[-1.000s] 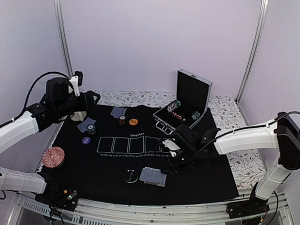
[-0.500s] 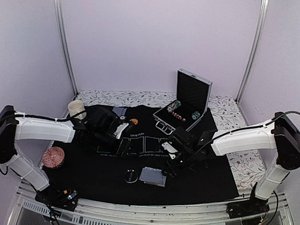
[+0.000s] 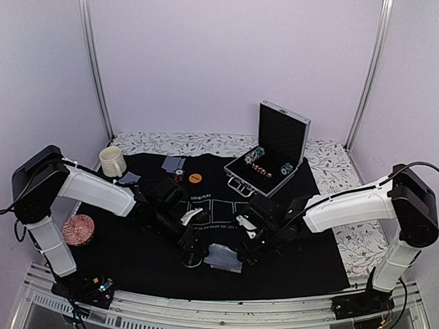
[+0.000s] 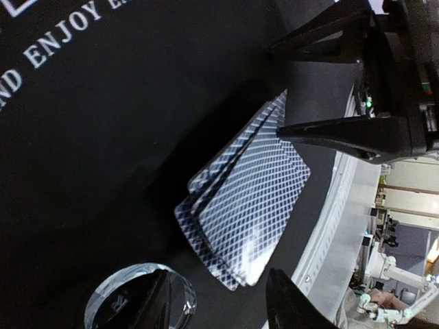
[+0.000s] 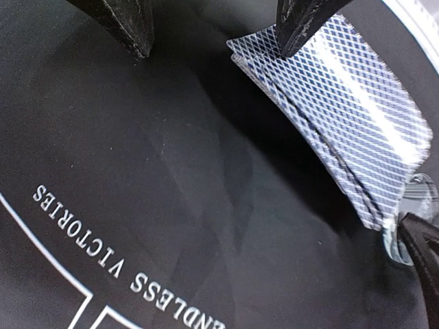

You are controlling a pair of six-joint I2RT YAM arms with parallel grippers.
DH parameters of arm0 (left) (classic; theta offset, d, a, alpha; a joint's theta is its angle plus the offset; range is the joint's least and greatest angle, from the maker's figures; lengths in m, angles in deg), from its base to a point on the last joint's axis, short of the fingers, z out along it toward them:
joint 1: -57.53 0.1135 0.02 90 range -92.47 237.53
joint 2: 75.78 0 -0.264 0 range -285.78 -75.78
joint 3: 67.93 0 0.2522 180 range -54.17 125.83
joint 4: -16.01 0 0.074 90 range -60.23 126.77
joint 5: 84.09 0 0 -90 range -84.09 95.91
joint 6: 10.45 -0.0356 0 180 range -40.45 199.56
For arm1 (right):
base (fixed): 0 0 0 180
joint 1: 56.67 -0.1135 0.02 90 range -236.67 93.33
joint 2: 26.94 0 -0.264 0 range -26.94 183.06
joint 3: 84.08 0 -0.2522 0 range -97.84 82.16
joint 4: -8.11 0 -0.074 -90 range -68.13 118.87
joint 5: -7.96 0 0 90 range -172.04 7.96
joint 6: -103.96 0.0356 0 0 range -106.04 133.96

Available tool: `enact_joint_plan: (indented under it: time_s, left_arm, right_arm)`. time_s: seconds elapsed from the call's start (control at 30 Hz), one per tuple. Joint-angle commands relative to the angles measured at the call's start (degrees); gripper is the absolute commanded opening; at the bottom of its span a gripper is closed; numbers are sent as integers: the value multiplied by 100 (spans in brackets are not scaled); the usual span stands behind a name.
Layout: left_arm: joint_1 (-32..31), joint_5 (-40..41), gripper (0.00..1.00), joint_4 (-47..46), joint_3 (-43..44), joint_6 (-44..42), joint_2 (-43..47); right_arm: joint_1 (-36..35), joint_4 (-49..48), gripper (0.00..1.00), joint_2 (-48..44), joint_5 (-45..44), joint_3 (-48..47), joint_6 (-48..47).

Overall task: Distribute texas hold em gaming equipment
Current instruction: Pick up the poker card from the face-down deck piles.

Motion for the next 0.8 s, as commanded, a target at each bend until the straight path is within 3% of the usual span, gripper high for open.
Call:
enact_joint_plan:
  time_s: [0.0,0.33,0.77]
  left_arm:
    - [-168,-306,48,-256,165,-47,-265]
    - [-226,-407,40,-265,354,-114,-503]
    - [-262,-513,21,-277,517,-151,-715]
  right_arm:
    - [-71,-111,64,144,-209,35,45]
    - [-71,-259,65,17,-223,116,127]
    - [-71,-356,66,-169,-250,186,175]
